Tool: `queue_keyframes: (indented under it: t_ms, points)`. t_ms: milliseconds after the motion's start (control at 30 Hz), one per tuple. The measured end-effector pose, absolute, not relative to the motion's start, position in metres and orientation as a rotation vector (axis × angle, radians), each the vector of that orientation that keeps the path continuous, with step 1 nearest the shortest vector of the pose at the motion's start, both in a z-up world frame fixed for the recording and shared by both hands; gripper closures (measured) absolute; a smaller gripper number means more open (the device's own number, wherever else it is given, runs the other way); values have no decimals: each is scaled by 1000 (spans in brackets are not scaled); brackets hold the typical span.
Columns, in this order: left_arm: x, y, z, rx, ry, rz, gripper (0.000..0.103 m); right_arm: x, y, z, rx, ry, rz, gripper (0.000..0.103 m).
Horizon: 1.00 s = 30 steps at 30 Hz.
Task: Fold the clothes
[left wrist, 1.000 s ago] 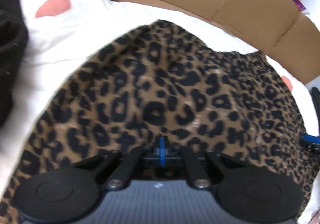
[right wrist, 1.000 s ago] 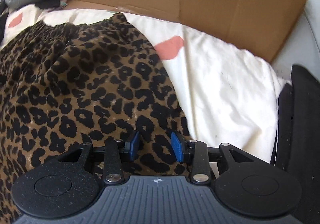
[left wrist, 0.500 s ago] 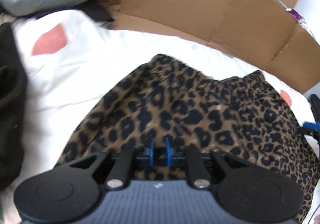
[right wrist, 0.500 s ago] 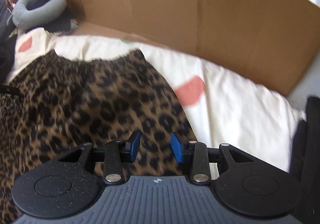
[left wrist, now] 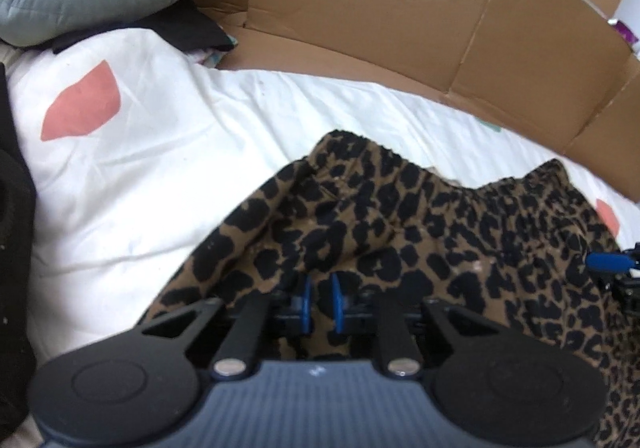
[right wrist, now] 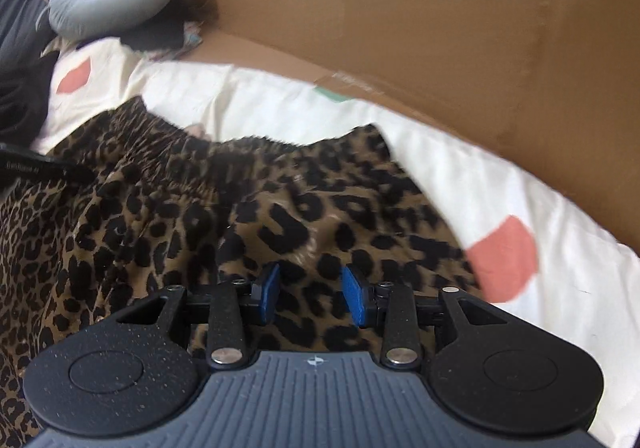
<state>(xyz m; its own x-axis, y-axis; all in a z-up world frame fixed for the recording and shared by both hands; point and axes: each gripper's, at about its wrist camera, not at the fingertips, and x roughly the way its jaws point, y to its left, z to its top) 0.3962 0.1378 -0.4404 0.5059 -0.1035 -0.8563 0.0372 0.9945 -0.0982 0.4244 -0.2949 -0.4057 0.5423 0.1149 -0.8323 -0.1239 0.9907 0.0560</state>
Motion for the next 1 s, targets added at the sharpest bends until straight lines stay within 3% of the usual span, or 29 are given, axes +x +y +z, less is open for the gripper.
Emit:
queue_keyframes:
  t_ms: [433, 533, 833, 1000]
  points:
    - [387, 151, -418, -97, 959, -124, 95, 403, -296, -383, -38, 970, 159, 62]
    - [388, 149, -419, -111, 963, -133, 95, 397, -291, -385, -15, 982, 204, 73]
    - [393, 128, -429, -84, 992, -157, 95, 403, -251, -411, -30, 1030, 272, 72]
    - [400, 122, -431, -77, 982, -158, 95, 409, -258, -397, -21, 974, 273, 72]
